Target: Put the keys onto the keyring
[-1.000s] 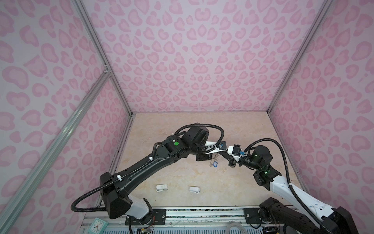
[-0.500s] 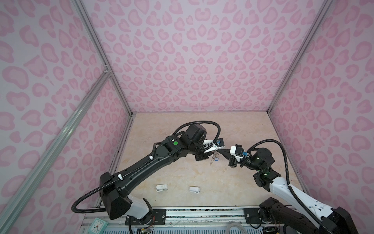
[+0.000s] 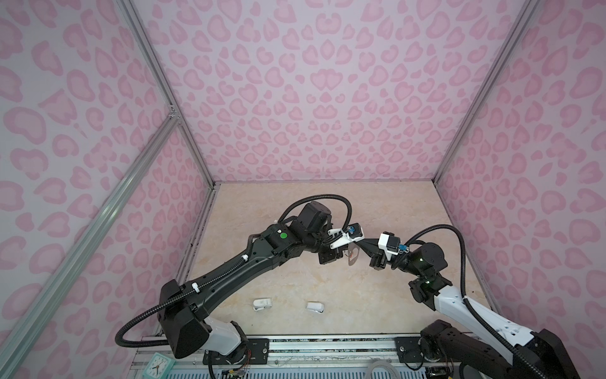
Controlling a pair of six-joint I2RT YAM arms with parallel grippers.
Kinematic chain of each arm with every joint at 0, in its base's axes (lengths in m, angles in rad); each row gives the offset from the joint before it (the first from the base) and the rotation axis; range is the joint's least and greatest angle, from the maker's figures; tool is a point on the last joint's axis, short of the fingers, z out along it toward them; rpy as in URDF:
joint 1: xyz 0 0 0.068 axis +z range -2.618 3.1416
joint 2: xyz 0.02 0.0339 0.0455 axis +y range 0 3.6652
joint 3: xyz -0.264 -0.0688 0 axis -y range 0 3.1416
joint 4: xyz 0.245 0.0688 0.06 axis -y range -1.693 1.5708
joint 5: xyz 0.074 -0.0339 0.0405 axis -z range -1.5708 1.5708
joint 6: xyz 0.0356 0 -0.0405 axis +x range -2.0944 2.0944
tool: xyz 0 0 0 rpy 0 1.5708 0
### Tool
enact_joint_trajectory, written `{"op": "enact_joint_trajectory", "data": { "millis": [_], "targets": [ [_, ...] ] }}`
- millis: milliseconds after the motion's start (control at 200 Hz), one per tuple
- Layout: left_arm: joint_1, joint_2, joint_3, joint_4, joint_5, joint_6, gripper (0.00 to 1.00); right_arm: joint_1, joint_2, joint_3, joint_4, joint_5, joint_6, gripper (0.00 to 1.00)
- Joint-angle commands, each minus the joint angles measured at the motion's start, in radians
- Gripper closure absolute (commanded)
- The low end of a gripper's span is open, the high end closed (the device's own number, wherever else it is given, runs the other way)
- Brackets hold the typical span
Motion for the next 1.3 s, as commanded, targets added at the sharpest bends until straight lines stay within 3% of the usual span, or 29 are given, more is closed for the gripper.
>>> {"op": "enact_joint_trajectory", "data": {
  "millis": [0, 100, 285, 600, 865, 1295],
  "targets": [
    [0.005, -0.018, -0.005, 0.063, 0.033, -0.023, 0.89, 0.001, 0.005, -0.008, 0.087, -0.005, 0.026, 1.0],
    [0.013, -0.03, -0.038, 0.104, 0.02, -0.049, 0.72, -0.002, 0.002, -0.012, 0.082, -0.005, 0.023, 1.0],
    [0.034, -0.082, -0.107, 0.185, -0.001, -0.069, 0.65, -0.008, 0.005, -0.009, 0.083, -0.014, 0.026, 1.0],
    [0.072, -0.185, -0.168, 0.221, -0.041, -0.026, 0.65, -0.011, 0.018, -0.008, 0.101, -0.048, 0.039, 1.0],
    [0.073, -0.187, -0.142, 0.228, 0.119, 0.011, 0.66, -0.01, 0.022, 0.002, 0.107, -0.062, 0.045, 1.0],
    [0.073, -0.165, -0.133, 0.242, 0.201, 0.025, 0.74, -0.002, 0.016, 0.005, 0.11, -0.074, 0.05, 1.0]
  ]
}}
